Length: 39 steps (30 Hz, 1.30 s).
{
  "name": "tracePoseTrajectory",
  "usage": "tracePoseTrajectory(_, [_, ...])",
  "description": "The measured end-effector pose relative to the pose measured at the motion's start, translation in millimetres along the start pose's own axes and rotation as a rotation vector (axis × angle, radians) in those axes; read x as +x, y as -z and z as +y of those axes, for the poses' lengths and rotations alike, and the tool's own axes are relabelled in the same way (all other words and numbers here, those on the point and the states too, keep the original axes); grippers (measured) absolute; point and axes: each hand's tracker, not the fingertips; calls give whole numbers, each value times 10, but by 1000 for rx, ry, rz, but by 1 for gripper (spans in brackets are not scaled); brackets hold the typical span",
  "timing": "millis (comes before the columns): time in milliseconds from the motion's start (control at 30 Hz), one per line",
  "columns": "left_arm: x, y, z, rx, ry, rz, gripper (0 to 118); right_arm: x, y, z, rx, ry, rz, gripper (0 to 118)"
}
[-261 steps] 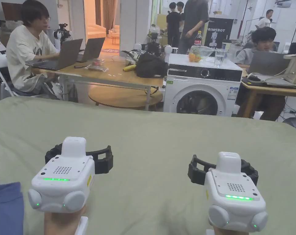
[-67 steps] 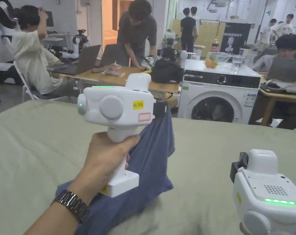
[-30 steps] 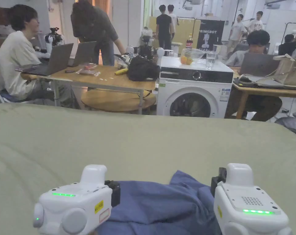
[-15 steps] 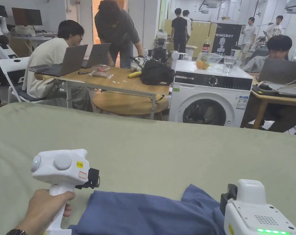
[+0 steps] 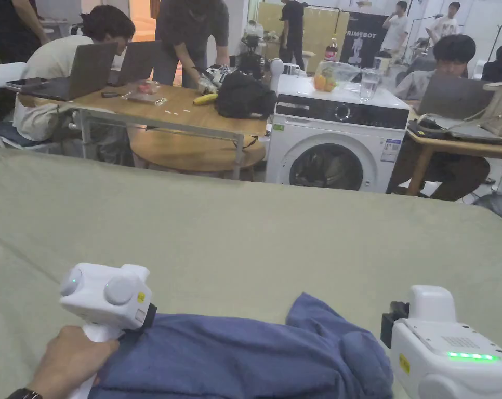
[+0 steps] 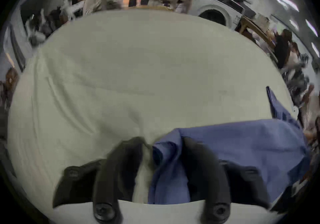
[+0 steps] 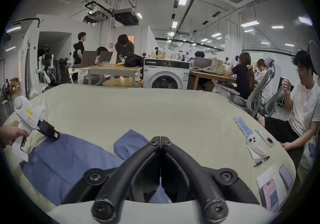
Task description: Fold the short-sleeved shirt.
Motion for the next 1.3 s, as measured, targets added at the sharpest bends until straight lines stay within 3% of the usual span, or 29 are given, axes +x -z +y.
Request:
tracePoseTrajectory(67, [-134, -86, -66, 44, -82, -128, 0, 85, 168, 101, -52, 14, 18, 0])
tracePoseTrajectory(100, [-151, -142, -114, 57, -134, -126, 0, 121, 267, 157, -83, 16, 32, 0])
tracePoseTrajectory(333, [-254, -597, -461, 173, -153, -125, 0, 231, 1210, 251, -420, -49, 147, 0])
tracePoseTrajectory(467, [-240, -710, -587, 186, -151, -127, 0, 227, 1621, -14, -581, -69, 124, 64])
tracePoseTrajectory(500, [-241, -719, -603, 184, -150, -126, 0, 232, 1671, -89, -611, -64, 143, 65])
tracePoseTrajectory(700, [-241, -718, -620, 177, -143, -122, 0, 202, 1465, -179, -556, -31, 193, 59])
tracePoseTrajectory(733, [-245, -729, -611, 181, -147, -123, 0, 199, 1424, -173, -557, -33, 193, 51])
tracePoseTrajectory(800, [-255, -770, -588, 187, -155, -127, 0, 224, 1318, -138, -543, -18, 209, 0])
tracePoseTrajectory(1000, [-309, -1182, -468, 285, -158, -127, 0, 486, 781, 229, -326, 101, 194, 0])
tracePoseTrajectory(1300, [-635, -2311, -92, 491, -192, -86, 0, 822, -133, 1157, -44, 70, 101, 0])
